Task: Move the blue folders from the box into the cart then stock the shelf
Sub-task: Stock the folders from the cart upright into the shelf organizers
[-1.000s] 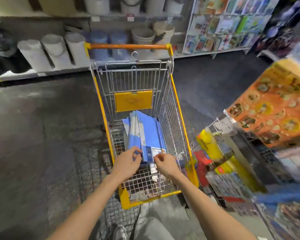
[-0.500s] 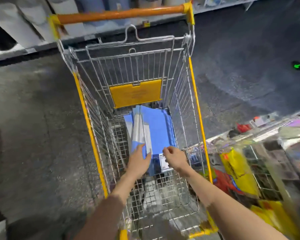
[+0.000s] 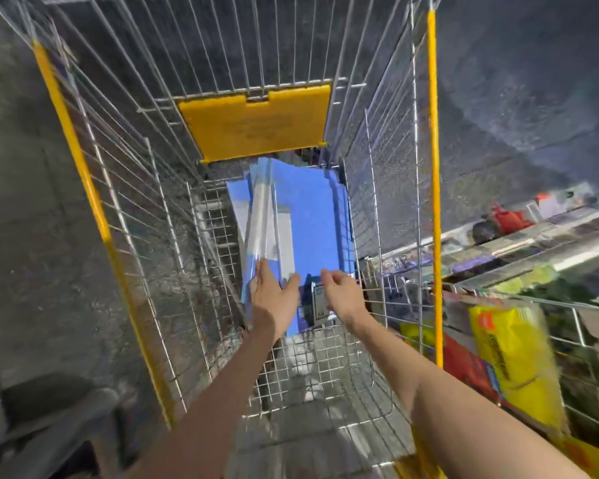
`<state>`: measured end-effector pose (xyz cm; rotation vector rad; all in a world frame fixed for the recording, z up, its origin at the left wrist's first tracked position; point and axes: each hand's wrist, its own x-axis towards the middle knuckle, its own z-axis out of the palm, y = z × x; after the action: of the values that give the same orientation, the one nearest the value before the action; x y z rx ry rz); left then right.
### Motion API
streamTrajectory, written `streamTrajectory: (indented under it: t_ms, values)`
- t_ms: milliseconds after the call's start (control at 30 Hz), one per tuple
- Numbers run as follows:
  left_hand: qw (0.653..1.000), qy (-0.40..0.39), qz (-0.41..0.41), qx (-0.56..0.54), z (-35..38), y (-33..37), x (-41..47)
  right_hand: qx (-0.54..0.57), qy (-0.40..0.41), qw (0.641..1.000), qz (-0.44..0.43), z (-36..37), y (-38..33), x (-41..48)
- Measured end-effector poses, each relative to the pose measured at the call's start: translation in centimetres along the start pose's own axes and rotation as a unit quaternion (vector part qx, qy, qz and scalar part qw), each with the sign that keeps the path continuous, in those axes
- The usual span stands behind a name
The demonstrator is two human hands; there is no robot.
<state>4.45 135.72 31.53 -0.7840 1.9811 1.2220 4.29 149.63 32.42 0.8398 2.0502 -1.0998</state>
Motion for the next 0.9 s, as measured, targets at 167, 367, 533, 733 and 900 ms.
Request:
streamTrajectory:
  t_ms: [167,367,533,733,900]
  values:
    - [0.987,-0.036,-0.067,-0.142,1.0,0.1,0.0,0.046,0.009,0.999,-0.013,0.0,-0.8,1.6]
    - [0.966,-0.067,-0.077,-0.238,0.5,0.8,-1.0,0.074,0.002,0.997,-0.028,-1.2,-2.7,2.5]
    - [0.959,-0.074,-0.057,-0.269,0.6,0.9,-1.7,0.048,0.028,0.998,-0.028,-0.5,-3.5,4.0]
    - [0.934,-0.112,-0.084,-0.328,1.5,2.1,-2.3,-0.046,0.07,0.994,-0.073,-0.8,-3.9,4.0]
    - [0.946,-0.101,-0.068,-0.302,0.7,2.0,-3.1,-0.126,0.072,0.98,-0.135,-2.4,-3.5,3.7]
